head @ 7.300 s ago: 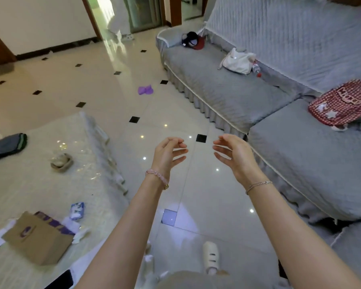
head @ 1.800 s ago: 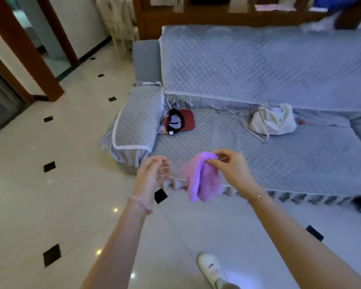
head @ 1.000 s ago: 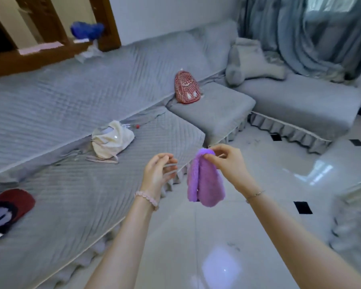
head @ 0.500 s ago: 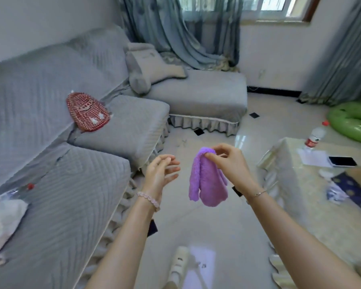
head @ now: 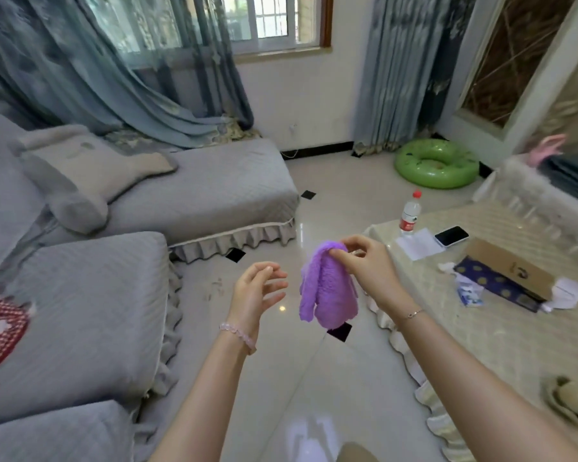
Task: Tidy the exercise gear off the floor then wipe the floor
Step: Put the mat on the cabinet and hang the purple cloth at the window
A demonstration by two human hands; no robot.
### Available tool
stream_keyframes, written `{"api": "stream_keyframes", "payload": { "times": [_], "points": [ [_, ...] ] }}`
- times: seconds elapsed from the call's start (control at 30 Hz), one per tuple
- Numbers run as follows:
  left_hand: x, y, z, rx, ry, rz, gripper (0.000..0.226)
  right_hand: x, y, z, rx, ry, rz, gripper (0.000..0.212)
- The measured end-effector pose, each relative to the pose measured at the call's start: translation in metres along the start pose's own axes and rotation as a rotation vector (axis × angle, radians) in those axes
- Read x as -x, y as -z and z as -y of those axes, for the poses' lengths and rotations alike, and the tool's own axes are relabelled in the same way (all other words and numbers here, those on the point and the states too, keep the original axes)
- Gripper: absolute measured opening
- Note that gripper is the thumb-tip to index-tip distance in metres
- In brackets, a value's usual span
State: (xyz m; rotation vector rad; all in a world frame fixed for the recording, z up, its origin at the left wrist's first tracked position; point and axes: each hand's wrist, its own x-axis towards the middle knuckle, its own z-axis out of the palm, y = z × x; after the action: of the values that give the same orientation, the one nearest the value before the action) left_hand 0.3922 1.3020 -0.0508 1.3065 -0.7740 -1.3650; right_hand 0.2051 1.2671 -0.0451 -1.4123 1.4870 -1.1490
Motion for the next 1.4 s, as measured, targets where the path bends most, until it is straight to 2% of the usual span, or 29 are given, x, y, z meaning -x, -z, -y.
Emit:
{"api": "stream_keyframes", "payload": {
  "times": [0.2, 0.57, 0.83, 1.4],
  "points": [
    [-0.098, -0.033, -0.013, -0.020, 0.024, 0.079, 0.019, -0.093, 0.008, -0.015, 0.015, -0.020, -0.088, 0.004],
    [-0.320, -0.113, -0.071, -0.099, -0.015, 0.095, 0.019, -0.325, 0.012, -0.029, -0.061, -0.031, -0.050, 0.006],
    [-0.465, -0.164, -0.105, -0.085, 0.026, 0.100, 0.017, -0.488, 0.017, -0.029, -0.011, -0.019, -0.059, 0.004],
    [-0.836, -0.260, -0.201, -0.110, 0.031, 0.278, 0.022, -0.859, -0.001, -0.027, 0.011, -0.010, -0.177, 0.008]
  ]
}}
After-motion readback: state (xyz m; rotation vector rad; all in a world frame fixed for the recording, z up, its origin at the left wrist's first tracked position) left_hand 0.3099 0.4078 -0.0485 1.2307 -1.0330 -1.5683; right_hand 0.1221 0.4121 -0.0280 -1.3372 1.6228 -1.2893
